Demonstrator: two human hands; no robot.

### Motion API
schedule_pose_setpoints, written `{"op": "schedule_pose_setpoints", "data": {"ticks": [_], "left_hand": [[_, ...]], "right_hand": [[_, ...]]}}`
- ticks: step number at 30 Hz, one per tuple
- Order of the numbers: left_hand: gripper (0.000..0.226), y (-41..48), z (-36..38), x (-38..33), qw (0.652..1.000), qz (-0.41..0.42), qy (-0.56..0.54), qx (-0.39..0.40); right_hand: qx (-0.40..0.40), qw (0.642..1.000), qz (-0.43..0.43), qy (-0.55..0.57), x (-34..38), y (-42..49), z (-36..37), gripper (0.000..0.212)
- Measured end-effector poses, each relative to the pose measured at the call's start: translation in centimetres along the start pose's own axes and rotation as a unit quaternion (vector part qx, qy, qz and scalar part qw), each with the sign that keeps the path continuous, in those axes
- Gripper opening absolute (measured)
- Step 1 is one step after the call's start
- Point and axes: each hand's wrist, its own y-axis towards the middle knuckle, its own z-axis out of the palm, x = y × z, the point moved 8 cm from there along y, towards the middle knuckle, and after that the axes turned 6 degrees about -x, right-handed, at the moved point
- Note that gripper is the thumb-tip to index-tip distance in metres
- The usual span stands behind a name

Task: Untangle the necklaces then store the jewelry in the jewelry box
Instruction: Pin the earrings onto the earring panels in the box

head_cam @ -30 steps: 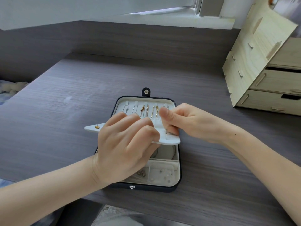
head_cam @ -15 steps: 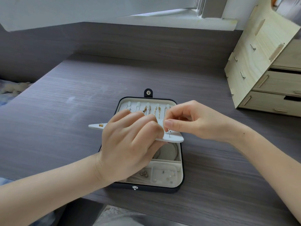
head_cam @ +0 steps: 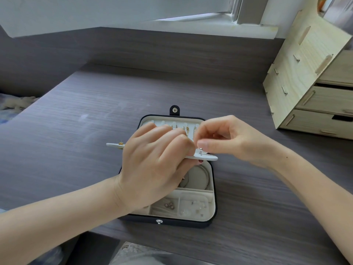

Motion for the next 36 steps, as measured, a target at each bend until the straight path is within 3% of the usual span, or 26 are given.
{"op": "schedule_pose_setpoints", "data": {"ticks": [2,6,11,15,20,28,32,36], "left_hand": [[0.038,0.0,0.0,0.1,1.0,-0.001,0.0,0.0],[0.037,0.2,0.1,0.2,1.0,-0.006,-0.002,0.002],[0.039,0.4,0.3,0.4,1.0,-0.01,-0.002,0.001],[0.039,0.5,0.3,0.4,1.0,-0.011,-0.005,0.002],[0.039,0.7,0.4,0.7,1.0,-0.017,-0.005,0.0],[0.036,0.8,0.4,0.7,1.0,-0.014,-0.011,0.006],[0.036,0.8,0.4,0.8,1.0,-0.014,-0.015,0.006],[0.037,0.8,0.4,0.7,1.0,-0.012,-0.012,0.006]], "right_hand": [[0.009,1.0,0.005,0.005,-0.1,0.0,0.2,0.013],[-0.01,1.0,0.005,-0.001,-0.6,0.3,0.2,0.053],[0.004,0.999,0.023,0.037,-0.7,0.2,0.2,0.012],[-0.002,0.999,0.022,0.028,-0.8,0.4,0.4,0.032],[0.015,0.996,0.03,0.082,-0.8,0.2,0.3,0.009],[-0.002,0.995,0.033,0.09,-0.8,0.5,0.3,0.021],[0.009,0.993,0.038,0.107,-1.0,0.4,0.3,0.009],[0.008,0.994,0.048,0.097,-1.2,0.5,0.6,0.017]]}}
